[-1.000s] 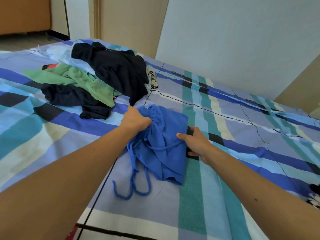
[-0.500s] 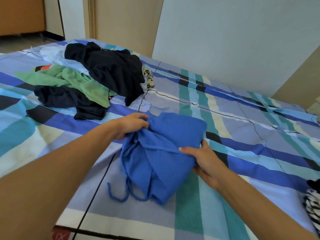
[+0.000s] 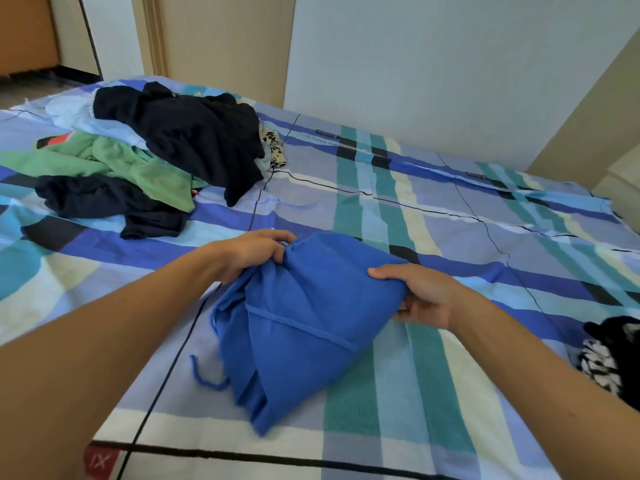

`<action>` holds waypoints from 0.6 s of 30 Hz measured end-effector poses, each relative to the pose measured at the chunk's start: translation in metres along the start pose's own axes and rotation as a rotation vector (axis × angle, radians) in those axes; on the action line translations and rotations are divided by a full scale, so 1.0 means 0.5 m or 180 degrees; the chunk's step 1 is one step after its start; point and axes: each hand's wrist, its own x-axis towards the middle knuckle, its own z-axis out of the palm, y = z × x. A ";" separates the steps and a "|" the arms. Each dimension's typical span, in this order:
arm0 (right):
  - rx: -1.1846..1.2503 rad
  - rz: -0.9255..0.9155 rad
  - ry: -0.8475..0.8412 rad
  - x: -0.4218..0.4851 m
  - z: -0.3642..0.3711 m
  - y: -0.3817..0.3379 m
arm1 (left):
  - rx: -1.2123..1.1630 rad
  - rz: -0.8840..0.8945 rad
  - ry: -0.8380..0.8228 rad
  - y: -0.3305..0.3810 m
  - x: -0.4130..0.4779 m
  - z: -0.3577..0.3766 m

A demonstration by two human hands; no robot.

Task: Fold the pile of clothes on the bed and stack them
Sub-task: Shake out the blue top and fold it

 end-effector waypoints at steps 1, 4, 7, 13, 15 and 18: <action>-0.0065 -0.0044 -0.0091 -0.024 -0.020 0.008 | -0.0049 0.0031 -0.0168 0.009 -0.002 0.008; -0.0362 -0.0049 -0.0718 -0.101 -0.098 0.076 | 0.0071 0.0031 -0.0633 0.031 -0.008 0.067; -0.0799 0.0361 -0.0789 -0.131 -0.140 0.160 | 0.1238 0.0300 -0.0582 0.039 -0.008 0.140; -0.0361 0.0007 -0.0444 -0.127 -0.106 0.181 | 0.2860 0.0867 0.0819 0.032 -0.068 0.149; -0.0378 -0.0087 -0.0390 -0.126 -0.085 0.175 | 0.2895 0.0532 0.1047 0.012 -0.115 0.131; -0.0347 -0.0237 -0.0241 -0.106 -0.068 0.190 | 0.2597 -0.0327 0.0899 -0.038 -0.189 0.119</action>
